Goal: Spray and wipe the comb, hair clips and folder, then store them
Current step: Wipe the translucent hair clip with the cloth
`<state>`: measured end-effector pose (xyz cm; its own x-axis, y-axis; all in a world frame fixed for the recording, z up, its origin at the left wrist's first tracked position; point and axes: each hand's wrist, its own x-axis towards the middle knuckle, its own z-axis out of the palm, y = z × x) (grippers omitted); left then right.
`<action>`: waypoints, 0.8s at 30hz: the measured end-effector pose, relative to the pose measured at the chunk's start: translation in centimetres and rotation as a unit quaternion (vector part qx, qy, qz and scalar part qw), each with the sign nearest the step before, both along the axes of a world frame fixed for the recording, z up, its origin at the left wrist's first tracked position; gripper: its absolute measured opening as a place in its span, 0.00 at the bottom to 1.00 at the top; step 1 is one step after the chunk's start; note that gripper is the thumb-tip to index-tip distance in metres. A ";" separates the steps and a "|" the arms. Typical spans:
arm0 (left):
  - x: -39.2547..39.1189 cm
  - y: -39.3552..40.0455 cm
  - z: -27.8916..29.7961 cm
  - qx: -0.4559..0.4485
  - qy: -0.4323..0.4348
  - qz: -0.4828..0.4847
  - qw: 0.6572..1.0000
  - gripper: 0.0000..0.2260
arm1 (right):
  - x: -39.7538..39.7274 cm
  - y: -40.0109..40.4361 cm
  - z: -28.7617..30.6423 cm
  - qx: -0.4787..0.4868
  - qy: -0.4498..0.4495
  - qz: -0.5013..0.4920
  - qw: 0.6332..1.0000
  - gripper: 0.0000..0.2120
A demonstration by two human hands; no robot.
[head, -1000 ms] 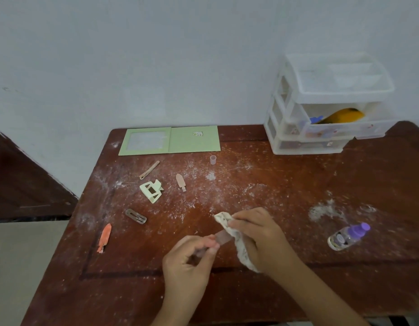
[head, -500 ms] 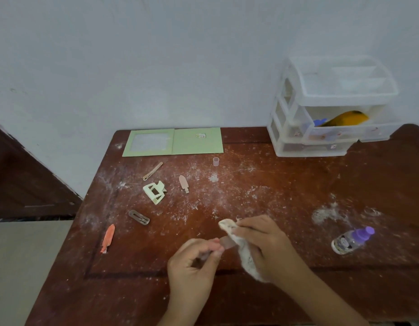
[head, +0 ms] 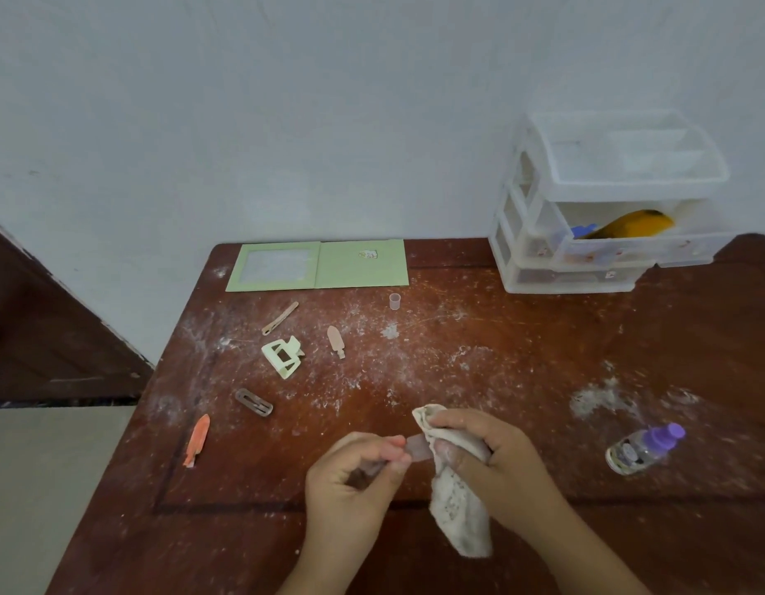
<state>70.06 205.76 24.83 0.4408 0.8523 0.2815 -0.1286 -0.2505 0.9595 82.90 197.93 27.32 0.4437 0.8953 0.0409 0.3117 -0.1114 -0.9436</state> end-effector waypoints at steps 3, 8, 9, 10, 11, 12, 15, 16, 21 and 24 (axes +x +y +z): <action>0.0 -0.2 -0.1 0.004 0.005 0.003 1.000 0.03 | -0.3 0.0 0.2 -0.022 0.014 -0.041 0.999 0.20; -0.5 0.3 0.0 0.002 0.006 0.054 0.999 0.04 | 1.7 -0.4 0.3 -0.031 0.039 -0.198 0.979 0.17; -0.7 0.6 0.0 0.002 0.010 0.060 0.998 0.04 | 2.2 -0.6 0.6 -0.027 0.051 -0.206 0.977 0.15; -0.9 0.8 0.1 -0.001 0.016 0.060 0.998 0.04 | 2.4 -0.8 0.8 -0.019 0.059 -0.192 0.980 0.14; -0.9 0.9 0.2 -0.003 0.022 0.053 0.998 0.04 | 2.4 -1.0 1.0 -0.014 0.061 -0.159 0.985 0.13; -0.8 1.0 0.3 -0.002 0.025 0.040 0.999 0.04 | 2.2 -1.0 1.3 -0.018 0.058 -0.117 0.991 0.12; -0.4 0.9 0.8 0.005 0.037 -0.007 0.999 0.05 | 1.1 -0.4 1.6 -0.050 0.049 -0.026 0.997 0.17; -0.3 0.8 1.0 -0.012 0.031 -0.014 0.999 0.07 | 0.8 -0.3 1.5 -0.046 0.059 -0.029 0.997 0.20; 1.2 -0.3 0.7 -0.298 -0.083 -0.009 0.951 0.24 | -0.2 0.1 0.5 0.019 0.129 -0.118 0.984 0.20; 2.2 -1.4 1.0 -0.306 -0.038 -0.032 0.951 0.04 | -1.2 0.4 0.4 0.028 0.126 -0.132 0.983 0.17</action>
